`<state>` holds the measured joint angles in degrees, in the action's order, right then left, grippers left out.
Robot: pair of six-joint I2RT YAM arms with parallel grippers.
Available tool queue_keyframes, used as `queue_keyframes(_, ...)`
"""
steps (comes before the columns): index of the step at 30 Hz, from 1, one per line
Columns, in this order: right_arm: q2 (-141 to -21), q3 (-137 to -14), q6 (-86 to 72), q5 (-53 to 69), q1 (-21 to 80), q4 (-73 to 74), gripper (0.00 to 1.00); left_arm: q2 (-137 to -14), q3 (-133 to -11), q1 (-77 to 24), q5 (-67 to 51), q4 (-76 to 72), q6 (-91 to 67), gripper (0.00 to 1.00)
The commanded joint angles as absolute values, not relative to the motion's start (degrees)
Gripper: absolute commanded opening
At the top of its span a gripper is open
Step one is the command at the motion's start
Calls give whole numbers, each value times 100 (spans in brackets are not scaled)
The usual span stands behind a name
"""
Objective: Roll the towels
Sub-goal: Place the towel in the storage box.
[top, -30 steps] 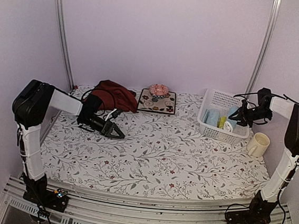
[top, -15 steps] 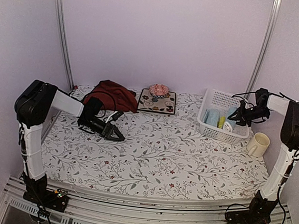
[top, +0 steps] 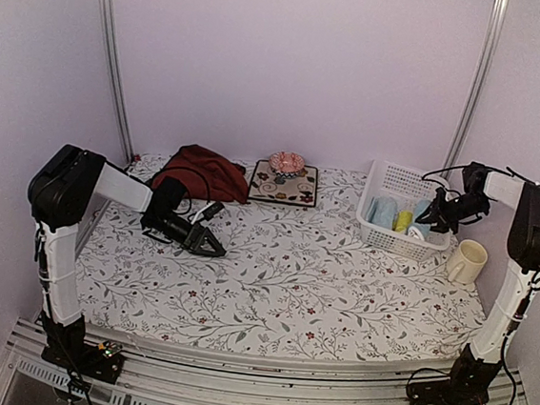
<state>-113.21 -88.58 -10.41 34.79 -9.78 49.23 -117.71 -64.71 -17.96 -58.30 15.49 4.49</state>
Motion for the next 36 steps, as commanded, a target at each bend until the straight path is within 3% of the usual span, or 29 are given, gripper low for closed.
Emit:
queue_keyframes(1, -11108, -9041, -953, 3221, -1000, 5237, 15, -11813, -6480, -1879, -5941, 1600, 542, 49)
queue_keyframes(13, -11431, -9330, -1145, 2479, -984, 5508, 12, -11804, -6475, -1883, -5902, 1611, 531, 49)
queue_keyframes(36, -12384, -9945, -1395, 1497, -604, 5787, 18, -11891, -6502, -1881, -5899, 1611, 513, 49)
